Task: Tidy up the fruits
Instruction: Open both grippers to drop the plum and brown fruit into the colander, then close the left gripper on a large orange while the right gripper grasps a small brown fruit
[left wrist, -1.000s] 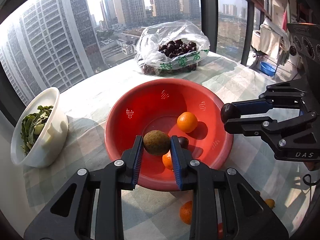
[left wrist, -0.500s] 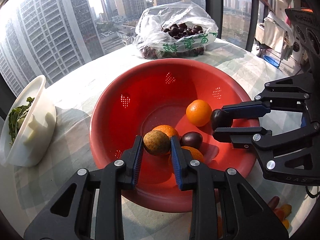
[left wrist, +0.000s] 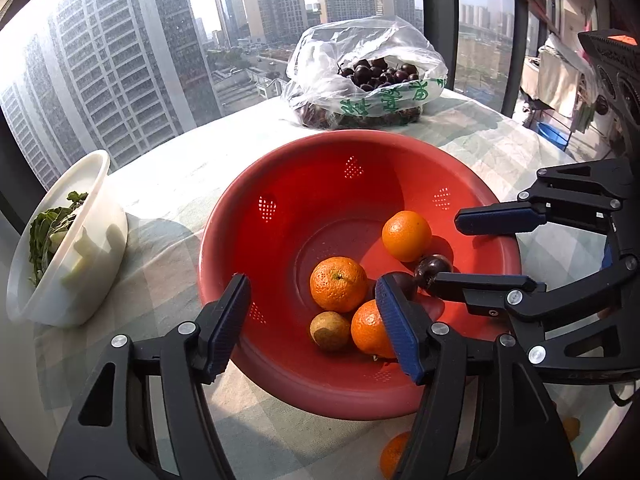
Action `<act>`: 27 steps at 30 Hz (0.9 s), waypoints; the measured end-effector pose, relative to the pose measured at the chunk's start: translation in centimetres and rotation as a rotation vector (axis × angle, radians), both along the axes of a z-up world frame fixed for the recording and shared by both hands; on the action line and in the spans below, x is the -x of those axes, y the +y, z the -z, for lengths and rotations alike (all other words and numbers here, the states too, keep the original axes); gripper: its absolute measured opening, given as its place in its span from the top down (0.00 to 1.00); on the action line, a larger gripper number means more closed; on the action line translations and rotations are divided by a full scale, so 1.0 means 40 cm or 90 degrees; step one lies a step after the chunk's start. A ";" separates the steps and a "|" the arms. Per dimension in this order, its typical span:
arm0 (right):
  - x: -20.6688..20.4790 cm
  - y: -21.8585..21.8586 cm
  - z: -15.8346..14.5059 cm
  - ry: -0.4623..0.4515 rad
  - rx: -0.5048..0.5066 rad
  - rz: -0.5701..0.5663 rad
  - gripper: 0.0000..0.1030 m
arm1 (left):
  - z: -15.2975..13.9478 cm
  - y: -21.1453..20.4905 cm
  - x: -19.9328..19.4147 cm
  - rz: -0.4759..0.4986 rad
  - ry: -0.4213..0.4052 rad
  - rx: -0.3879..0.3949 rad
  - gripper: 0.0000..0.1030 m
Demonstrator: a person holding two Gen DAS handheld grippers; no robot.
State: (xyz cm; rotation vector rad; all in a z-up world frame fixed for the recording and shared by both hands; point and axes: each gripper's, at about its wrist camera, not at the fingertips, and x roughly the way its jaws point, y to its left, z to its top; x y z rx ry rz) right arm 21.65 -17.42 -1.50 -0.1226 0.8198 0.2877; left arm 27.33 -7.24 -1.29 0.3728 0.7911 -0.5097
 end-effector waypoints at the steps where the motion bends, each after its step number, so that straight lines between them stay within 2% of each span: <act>1: 0.013 -0.008 -0.009 -0.004 -0.007 0.003 0.56 | -0.006 0.002 0.008 0.000 -0.004 0.001 0.35; 4: 0.081 -0.040 -0.039 -0.023 -0.047 0.001 0.52 | -0.032 0.025 0.043 -0.009 -0.020 0.012 0.23; 7: 0.190 -0.067 -0.060 -0.045 -0.103 -0.018 0.41 | -0.062 0.064 0.099 -0.019 -0.040 0.031 0.15; 9: 0.271 -0.073 -0.058 -0.060 -0.117 -0.021 0.40 | -0.075 0.092 0.144 -0.031 -0.050 0.048 0.08; 14: 0.435 -0.061 -0.004 -0.045 -0.146 0.004 0.40 | -0.072 0.141 0.290 -0.055 -0.063 0.060 0.05; 16: 0.476 -0.036 0.028 -0.031 -0.130 0.011 0.40 | -0.058 0.150 0.353 -0.066 -0.066 0.057 0.02; 19: 0.508 -0.011 0.064 -0.028 -0.095 0.011 0.46 | -0.027 0.157 0.438 -0.078 -0.052 0.066 0.02; 23: 0.503 -0.058 0.077 0.000 -0.135 0.034 0.51 | 0.004 0.136 0.532 -0.041 -0.011 0.108 0.02; 25: 0.508 -0.084 0.068 -0.002 -0.151 0.047 0.51 | 0.023 0.099 0.566 0.002 -0.007 0.097 0.02; 27: 0.517 -0.098 0.065 -0.002 -0.155 0.054 0.51 | 0.044 0.064 0.584 0.025 -0.008 0.065 0.02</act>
